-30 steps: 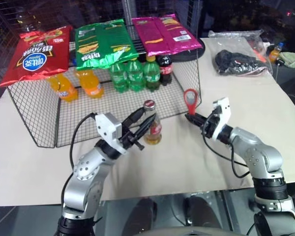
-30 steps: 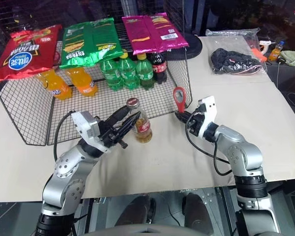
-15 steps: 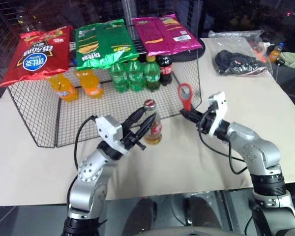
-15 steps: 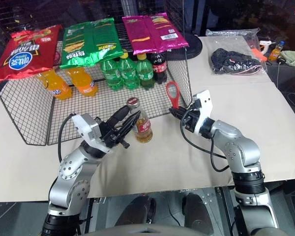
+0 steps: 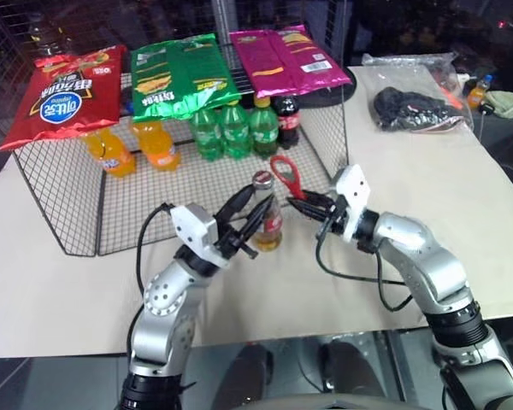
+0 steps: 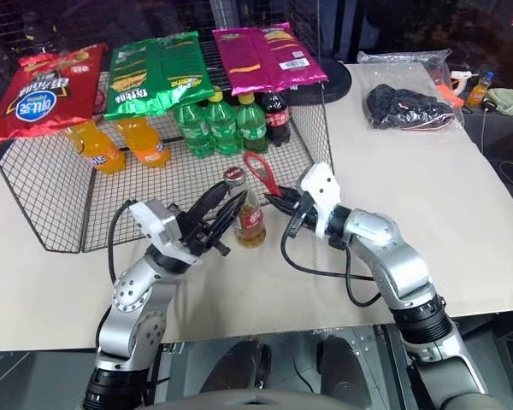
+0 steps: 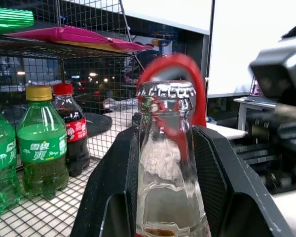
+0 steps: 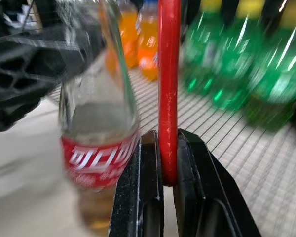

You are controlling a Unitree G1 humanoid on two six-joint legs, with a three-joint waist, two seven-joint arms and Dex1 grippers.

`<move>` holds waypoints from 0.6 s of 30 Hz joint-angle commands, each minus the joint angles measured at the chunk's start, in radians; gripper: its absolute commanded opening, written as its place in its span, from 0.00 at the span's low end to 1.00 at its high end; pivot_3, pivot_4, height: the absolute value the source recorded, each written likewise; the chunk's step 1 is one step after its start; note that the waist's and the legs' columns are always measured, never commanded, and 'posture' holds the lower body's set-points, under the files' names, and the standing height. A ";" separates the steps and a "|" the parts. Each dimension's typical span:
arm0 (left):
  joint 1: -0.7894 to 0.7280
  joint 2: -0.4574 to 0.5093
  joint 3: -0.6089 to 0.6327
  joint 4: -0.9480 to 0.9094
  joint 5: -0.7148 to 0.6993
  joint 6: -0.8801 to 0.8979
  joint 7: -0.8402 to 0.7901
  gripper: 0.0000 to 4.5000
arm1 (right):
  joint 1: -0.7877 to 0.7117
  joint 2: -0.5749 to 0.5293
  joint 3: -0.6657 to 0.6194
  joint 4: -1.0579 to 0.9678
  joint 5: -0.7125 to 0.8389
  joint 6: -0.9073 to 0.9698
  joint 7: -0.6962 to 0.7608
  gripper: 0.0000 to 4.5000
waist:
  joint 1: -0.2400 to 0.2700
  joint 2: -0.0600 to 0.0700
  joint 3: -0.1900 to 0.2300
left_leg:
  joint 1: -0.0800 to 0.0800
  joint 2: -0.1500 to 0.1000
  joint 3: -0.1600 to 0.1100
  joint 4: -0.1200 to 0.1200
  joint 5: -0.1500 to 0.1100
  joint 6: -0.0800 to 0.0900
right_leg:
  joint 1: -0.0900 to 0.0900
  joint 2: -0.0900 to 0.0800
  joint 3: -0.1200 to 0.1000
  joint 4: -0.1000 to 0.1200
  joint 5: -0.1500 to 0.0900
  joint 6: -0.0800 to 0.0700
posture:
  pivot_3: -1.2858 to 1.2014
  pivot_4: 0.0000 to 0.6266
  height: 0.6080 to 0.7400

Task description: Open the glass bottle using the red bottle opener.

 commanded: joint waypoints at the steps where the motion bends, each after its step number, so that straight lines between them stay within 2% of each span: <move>1: -0.001 -0.003 -0.016 0.021 0.000 -0.002 -0.008 0.25 | -0.006 0.005 0.024 0.031 -0.105 -0.171 -0.003 0.00 | 0.001 0.000 0.000 | 0.000 0.000 0.000 0.000 0.000 0.000 | 0.000 0.000 0.000 0.000 0.000 0.000 | 0.52 0.24 1.00; 14: -0.008 -0.010 -0.028 0.045 0.003 -0.018 -0.016 0.25 | -0.040 0.030 0.094 0.187 -0.351 -0.518 -0.035 0.00 | 0.001 0.000 0.000 | 0.001 0.000 0.000 0.000 0.000 0.000 | 0.001 0.000 0.000 0.000 0.000 0.000 | 0.52 0.24 1.00; 18: -0.006 -0.011 -0.032 0.048 0.007 -0.020 -0.016 0.25 | -0.060 0.001 0.114 0.254 -0.488 -0.687 -0.088 0.00 | 0.001 0.000 0.000 | 0.001 0.000 0.000 0.000 0.000 0.000 | 0.001 0.000 0.000 0.000 0.000 0.000 | 0.52 0.24 1.00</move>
